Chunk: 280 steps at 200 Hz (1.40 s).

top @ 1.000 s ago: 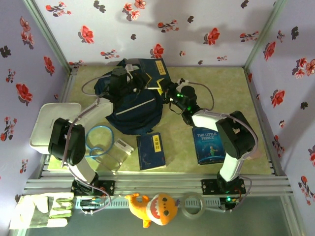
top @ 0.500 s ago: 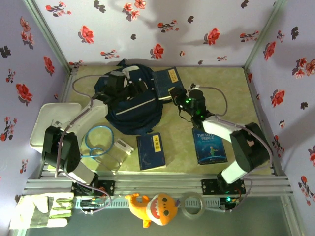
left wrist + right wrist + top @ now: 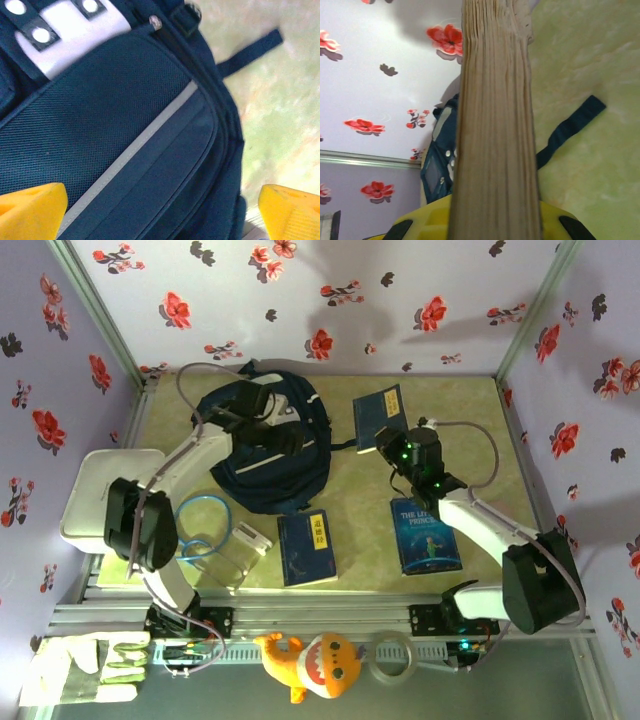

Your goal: Pack books, pencil case, and school supplies into a backpack

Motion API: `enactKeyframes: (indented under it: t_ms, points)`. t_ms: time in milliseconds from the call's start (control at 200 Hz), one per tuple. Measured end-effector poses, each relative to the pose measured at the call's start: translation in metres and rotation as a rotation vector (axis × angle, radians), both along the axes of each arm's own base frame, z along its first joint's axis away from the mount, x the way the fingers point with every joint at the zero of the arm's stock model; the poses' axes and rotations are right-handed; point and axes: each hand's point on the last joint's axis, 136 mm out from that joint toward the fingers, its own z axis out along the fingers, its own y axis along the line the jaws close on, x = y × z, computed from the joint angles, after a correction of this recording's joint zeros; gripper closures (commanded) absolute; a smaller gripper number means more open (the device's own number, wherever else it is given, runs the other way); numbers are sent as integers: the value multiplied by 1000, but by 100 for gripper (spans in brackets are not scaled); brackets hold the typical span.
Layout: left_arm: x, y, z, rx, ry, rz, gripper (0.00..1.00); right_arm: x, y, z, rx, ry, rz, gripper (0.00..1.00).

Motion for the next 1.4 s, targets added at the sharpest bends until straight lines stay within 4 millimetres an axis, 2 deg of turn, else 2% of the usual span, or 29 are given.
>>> enactKeyframes:
  t_ms: [60,220,385,555,845,1240,1345,1400]
  points:
    - [-3,-4,-16,74,17,-63,24,-1,-1,-4,-12,12,2,92]
    - [-13,-11,-51,236,85,-190,37,-4,-2,-11,-29,37,4,92]
    - [-13,-13,-76,358,135,-269,40,-5,-2,-13,-31,43,4,92]
    - [-13,-9,-93,457,162,-304,43,-5,-2,-13,-30,43,5,91]
    - [-9,-4,-103,560,160,-324,51,-5,-2,-13,-29,44,4,91]
    - [-7,-4,-98,594,138,-321,86,-5,-3,-16,-30,48,4,91]
    - [-6,-4,-90,587,120,-314,92,-7,-3,-20,-34,57,4,91]
    - [-4,-5,-83,578,100,-305,100,-7,-3,-20,-35,59,4,91]
